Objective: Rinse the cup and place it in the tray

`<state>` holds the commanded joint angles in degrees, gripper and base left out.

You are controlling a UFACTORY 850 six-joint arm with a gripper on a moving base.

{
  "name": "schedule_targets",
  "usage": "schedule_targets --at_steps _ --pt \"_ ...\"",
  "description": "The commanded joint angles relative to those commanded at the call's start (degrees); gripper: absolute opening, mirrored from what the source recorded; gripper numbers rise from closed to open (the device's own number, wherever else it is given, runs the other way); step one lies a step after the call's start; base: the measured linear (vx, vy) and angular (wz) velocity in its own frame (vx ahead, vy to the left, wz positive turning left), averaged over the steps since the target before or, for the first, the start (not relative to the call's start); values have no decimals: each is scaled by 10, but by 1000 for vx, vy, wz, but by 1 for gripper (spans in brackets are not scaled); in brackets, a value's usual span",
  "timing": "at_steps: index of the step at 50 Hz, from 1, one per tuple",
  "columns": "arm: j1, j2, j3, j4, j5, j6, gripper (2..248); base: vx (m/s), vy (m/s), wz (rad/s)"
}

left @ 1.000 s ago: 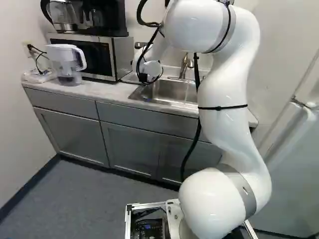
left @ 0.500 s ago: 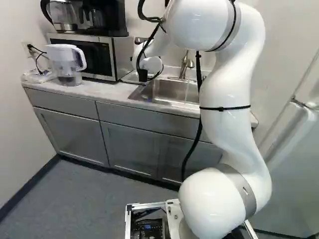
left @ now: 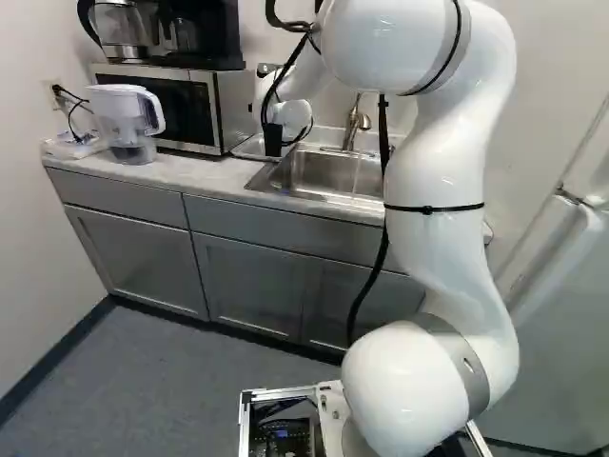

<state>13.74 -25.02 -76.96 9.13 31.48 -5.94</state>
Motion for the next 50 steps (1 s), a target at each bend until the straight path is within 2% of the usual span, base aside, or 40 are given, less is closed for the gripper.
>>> schedule_targets --at_steps 50 --pt "-27 38 -15 0 -82 0 247 0 0 0"
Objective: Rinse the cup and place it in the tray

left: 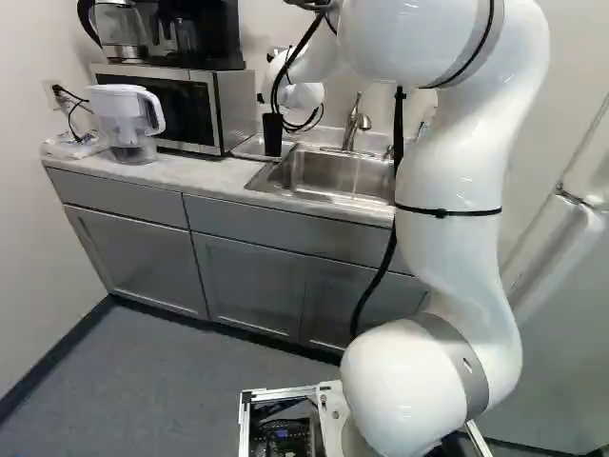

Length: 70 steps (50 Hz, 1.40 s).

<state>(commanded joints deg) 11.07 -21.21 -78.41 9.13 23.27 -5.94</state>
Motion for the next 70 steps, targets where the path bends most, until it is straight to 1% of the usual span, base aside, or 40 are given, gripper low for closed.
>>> schedule_targets --at_steps 16,51,70 --pt "-13 12 -5 0 -16 0 247 0 0 0" --pt "-43 34 -21 0 -16 0 247 0 0 0" --pt "-63 37 -17 0 -16 0 247 0 0 0"
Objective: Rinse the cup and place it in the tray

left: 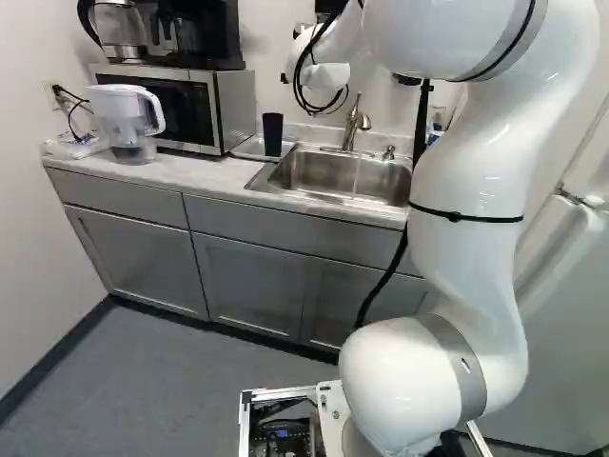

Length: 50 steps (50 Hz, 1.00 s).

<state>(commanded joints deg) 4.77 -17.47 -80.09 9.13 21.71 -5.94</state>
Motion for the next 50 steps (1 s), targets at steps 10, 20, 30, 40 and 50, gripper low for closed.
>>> schedule_targets --at_steps 10,20,30,40,50 --pt "-11 1 2 0 0 0 247 0 0 0" --pt "-23 3 0 0 0 0 247 0 0 0" --pt "-34 5 -7 0 0 0 247 0 0 0" --pt "-47 3 -9 0 0 0 247 0 0 0" --pt "-60 -2 -16 0 0 0 247 0 0 0"
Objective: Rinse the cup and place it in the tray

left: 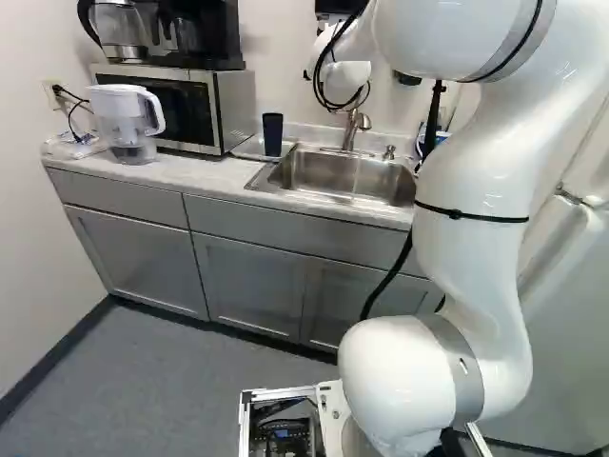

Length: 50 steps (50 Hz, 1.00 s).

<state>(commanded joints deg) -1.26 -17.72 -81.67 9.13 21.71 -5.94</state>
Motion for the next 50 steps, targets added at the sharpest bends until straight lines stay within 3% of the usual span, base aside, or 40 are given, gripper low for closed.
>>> schedule_targets --at_steps 31,50 --pt "-39 -42 -48 0 -3 0 247 0 0 0" --pt "-42 -85 -100 0 -21 0 247 0 0 0"
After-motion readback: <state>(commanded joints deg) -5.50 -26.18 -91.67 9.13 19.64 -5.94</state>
